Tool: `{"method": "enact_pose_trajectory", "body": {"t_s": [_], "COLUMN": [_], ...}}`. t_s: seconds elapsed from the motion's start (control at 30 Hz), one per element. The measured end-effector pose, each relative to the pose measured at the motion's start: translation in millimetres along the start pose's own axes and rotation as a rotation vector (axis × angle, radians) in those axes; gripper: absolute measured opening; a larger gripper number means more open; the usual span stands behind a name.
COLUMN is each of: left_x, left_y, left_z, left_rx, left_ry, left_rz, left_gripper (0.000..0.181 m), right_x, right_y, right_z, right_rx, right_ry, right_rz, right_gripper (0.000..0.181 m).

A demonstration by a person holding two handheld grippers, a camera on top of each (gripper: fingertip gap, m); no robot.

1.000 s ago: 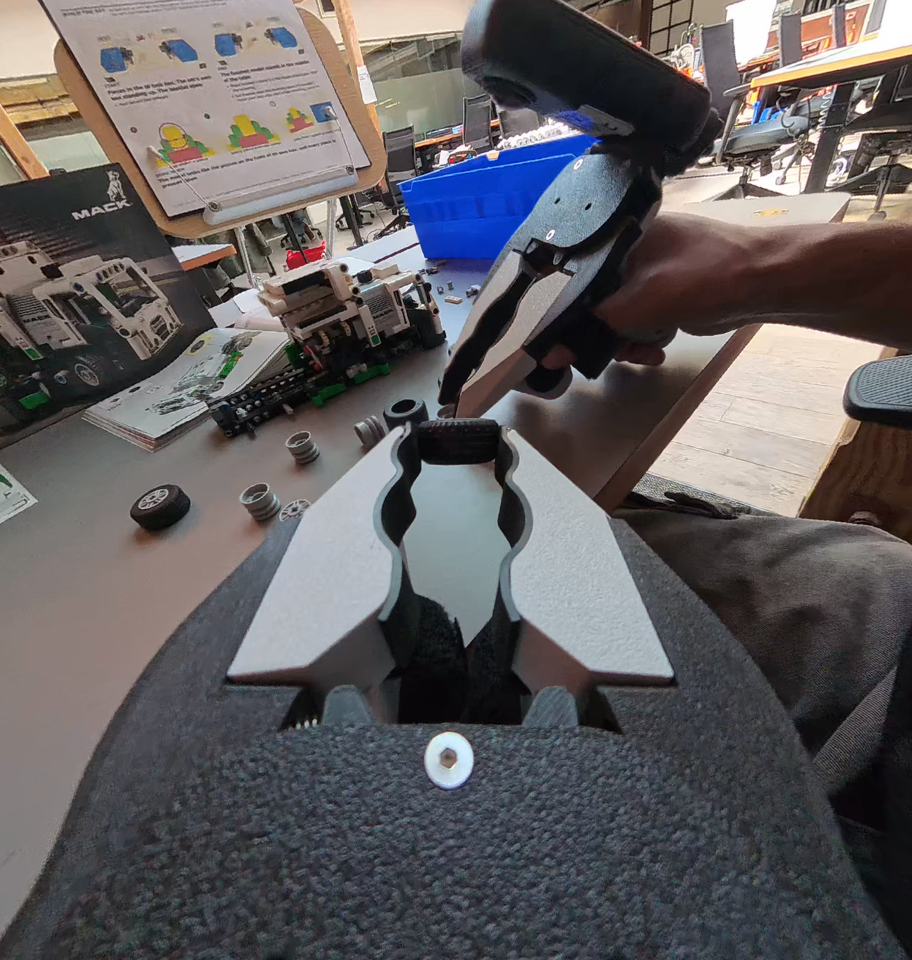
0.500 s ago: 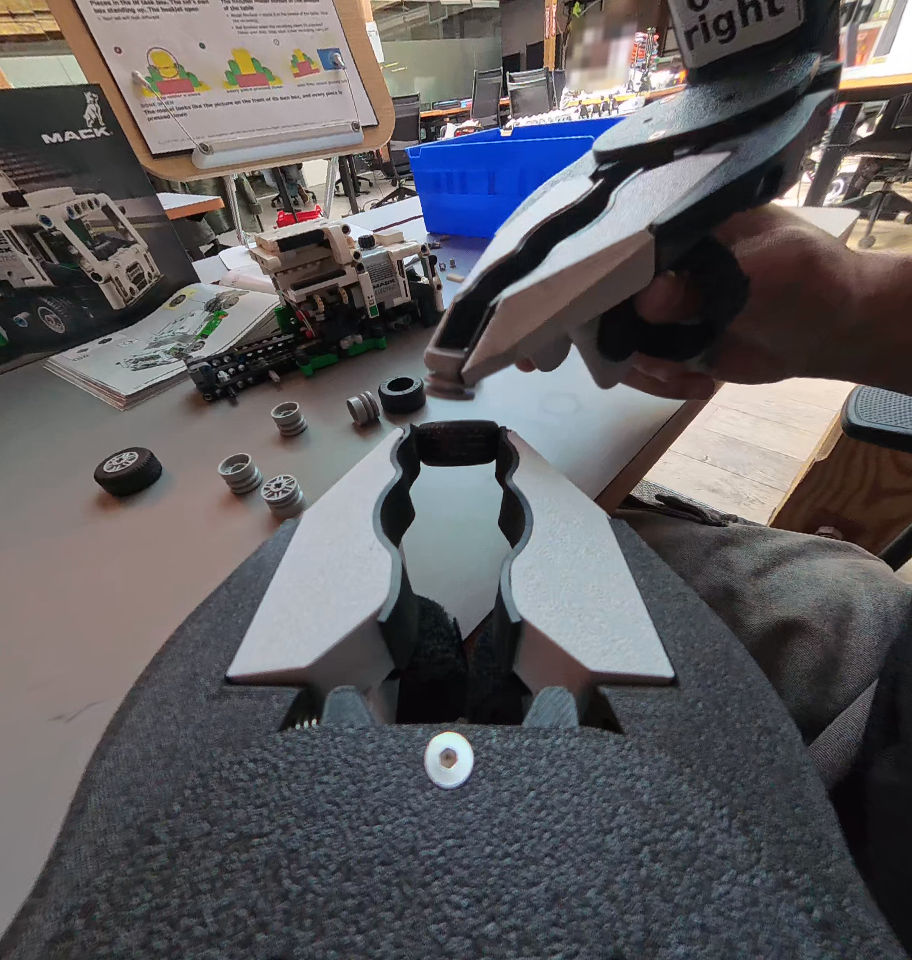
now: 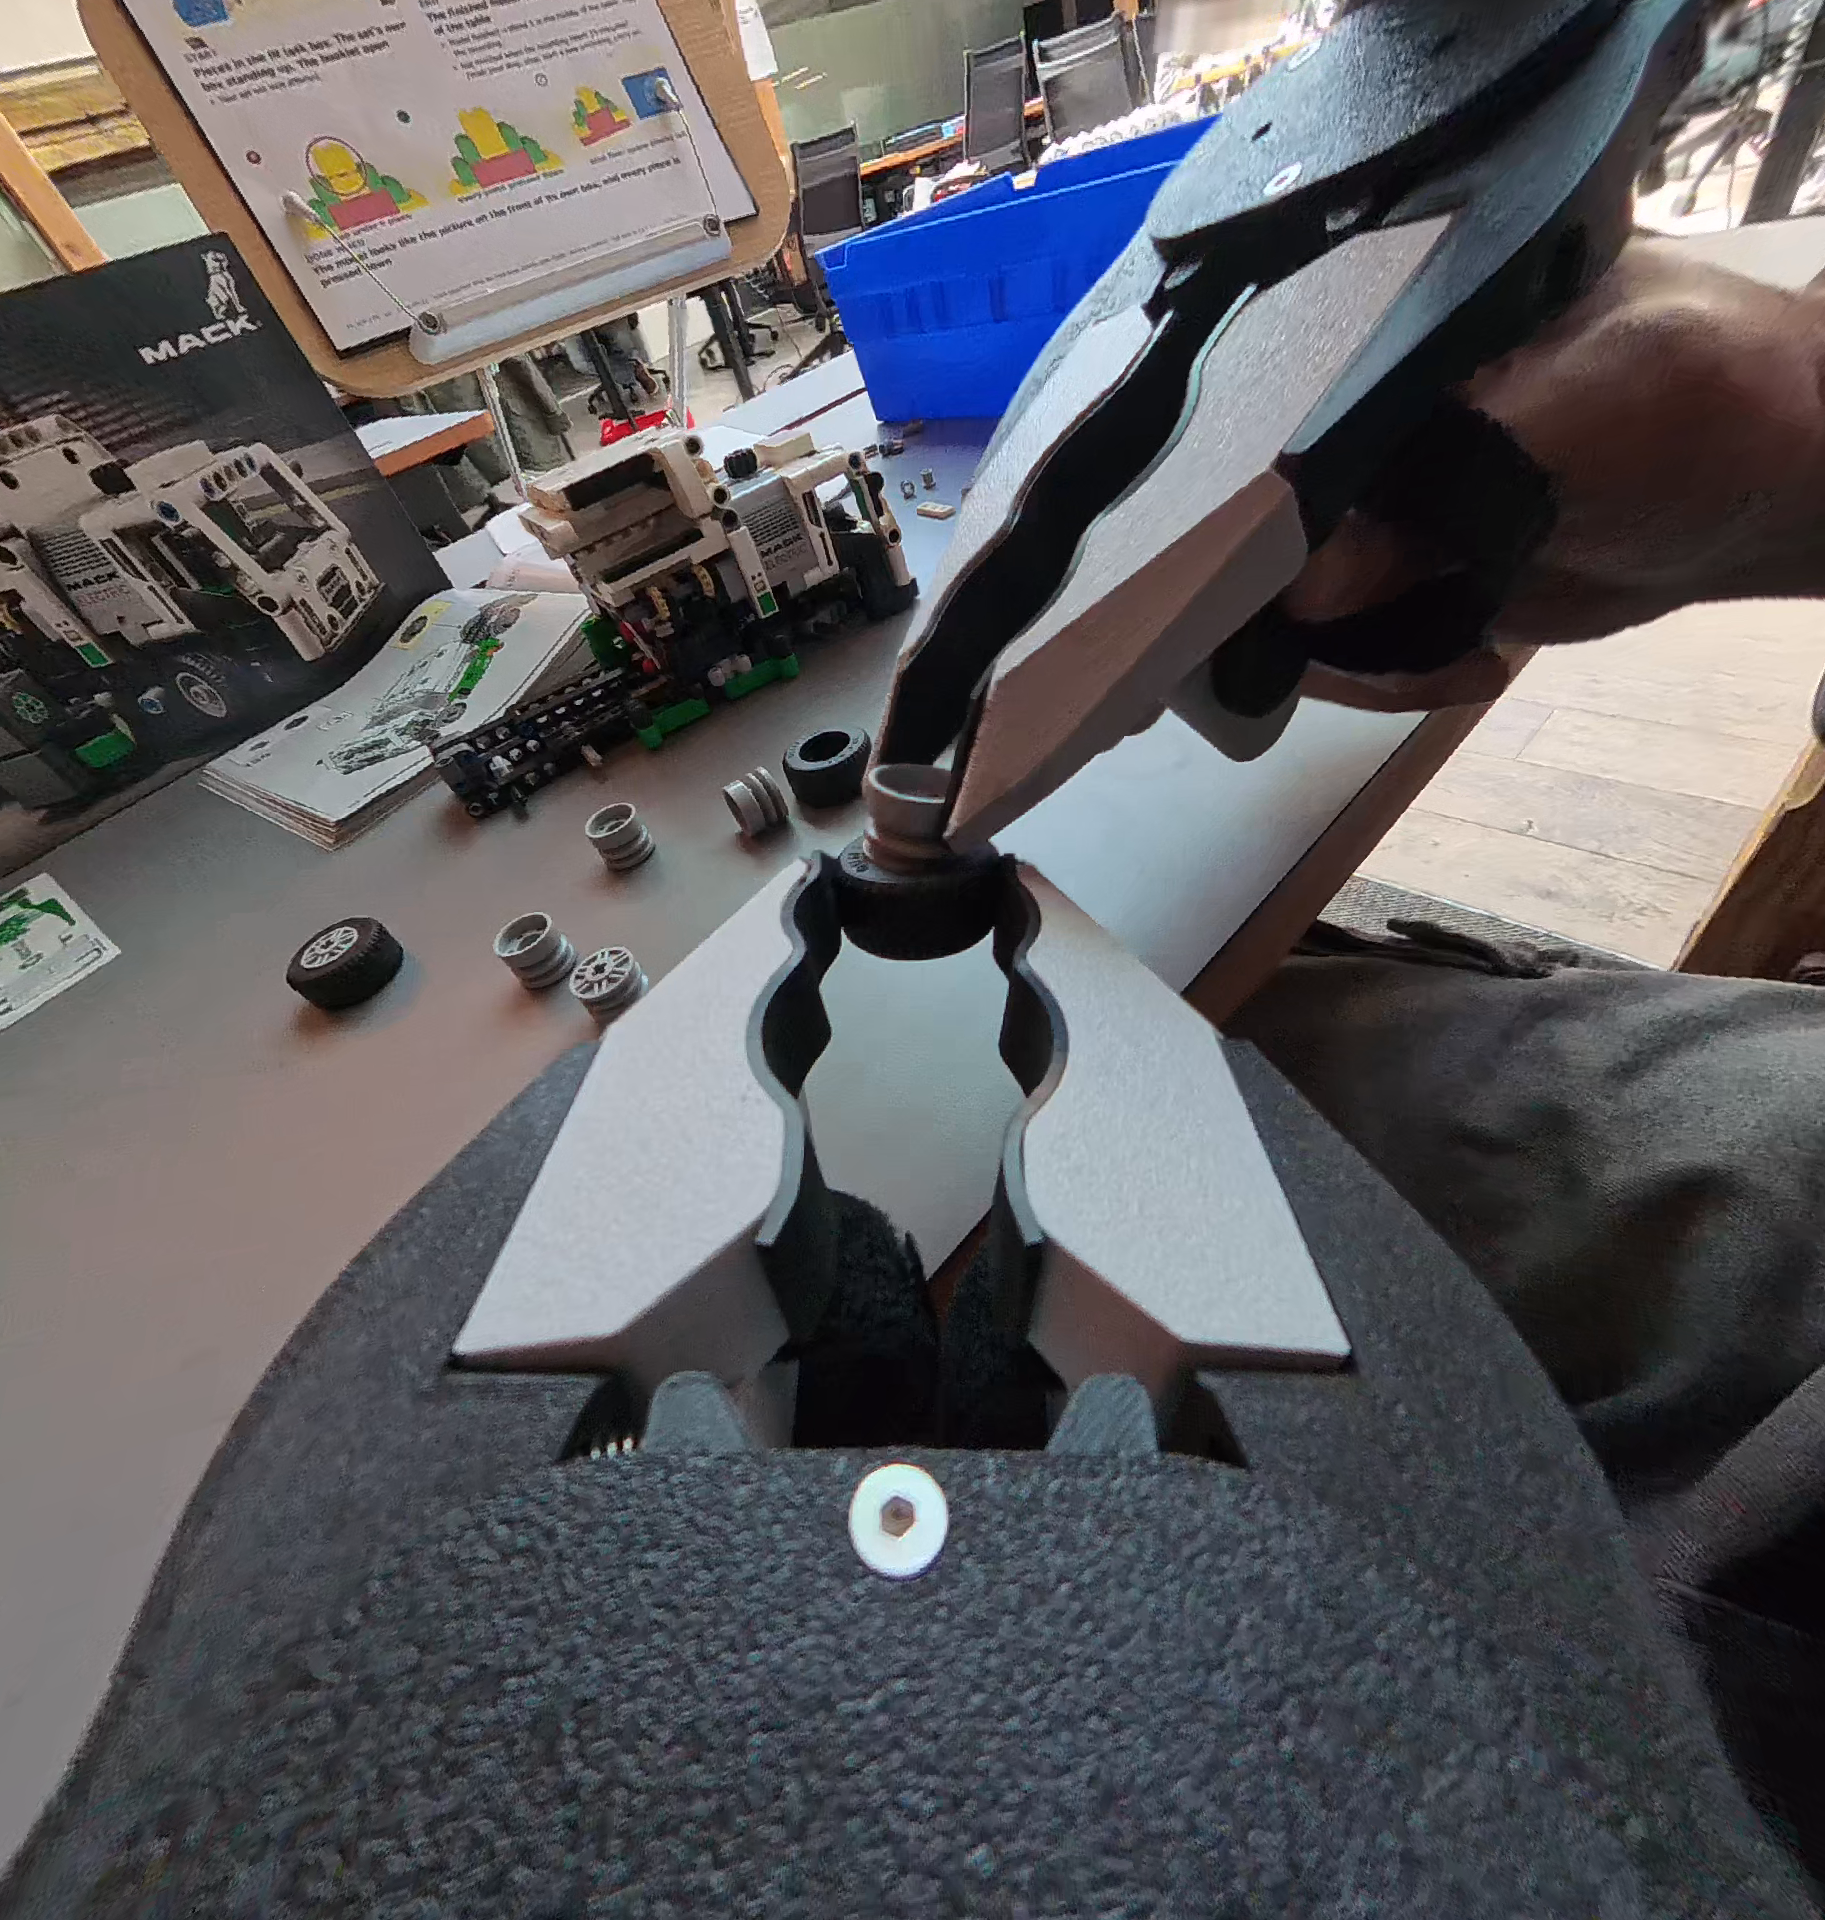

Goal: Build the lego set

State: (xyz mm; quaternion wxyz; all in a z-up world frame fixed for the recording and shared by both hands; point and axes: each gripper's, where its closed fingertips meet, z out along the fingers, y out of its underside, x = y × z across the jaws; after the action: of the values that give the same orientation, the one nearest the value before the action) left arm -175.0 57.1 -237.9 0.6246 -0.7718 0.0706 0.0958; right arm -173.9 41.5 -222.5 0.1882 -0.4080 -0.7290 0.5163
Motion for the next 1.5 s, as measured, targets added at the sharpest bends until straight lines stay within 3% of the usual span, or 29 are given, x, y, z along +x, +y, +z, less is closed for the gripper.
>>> {"method": "enact_pose_trajectory", "body": {"t_s": [0.53, 0.73, 0.9, 1.4, 1.5], "left_x": [-3.2, -2.4, -0.3, 8.6, 9.8], "left_y": [4.3, 5.2, 4.1, 7.1, 8.9], "left_z": [2.3, 3.9, 8.2, 7.1, 4.9], "left_rx": [-0.103, -0.089, -0.070, -0.071, -0.083], "left_ry": [-0.199, -0.184, -0.102, -0.007, -0.025], "left_rz": [0.423, 0.382, 0.185, 0.122, 0.238], "left_gripper": [0.027, 0.028, 0.028, 0.028, 0.028], "right_x": [-1.6, 0.4, 6.4, 2.9, 0.1], "right_y": [14.4, 12.9, 11.3, 10.4, 16.9], "right_z": [-1.9, -1.8, -4.4, -3.0, -3.5], "right_rx": [-0.161, -0.133, -0.182, -0.249, -0.318], "right_ry": [-0.019, -0.047, 0.104, 0.206, 0.160], "right_rz": [0.202, 0.262, 0.047, -0.314, -0.341], "right_gripper": [0.016, 0.017, 0.018, 0.017, 0.017]}}
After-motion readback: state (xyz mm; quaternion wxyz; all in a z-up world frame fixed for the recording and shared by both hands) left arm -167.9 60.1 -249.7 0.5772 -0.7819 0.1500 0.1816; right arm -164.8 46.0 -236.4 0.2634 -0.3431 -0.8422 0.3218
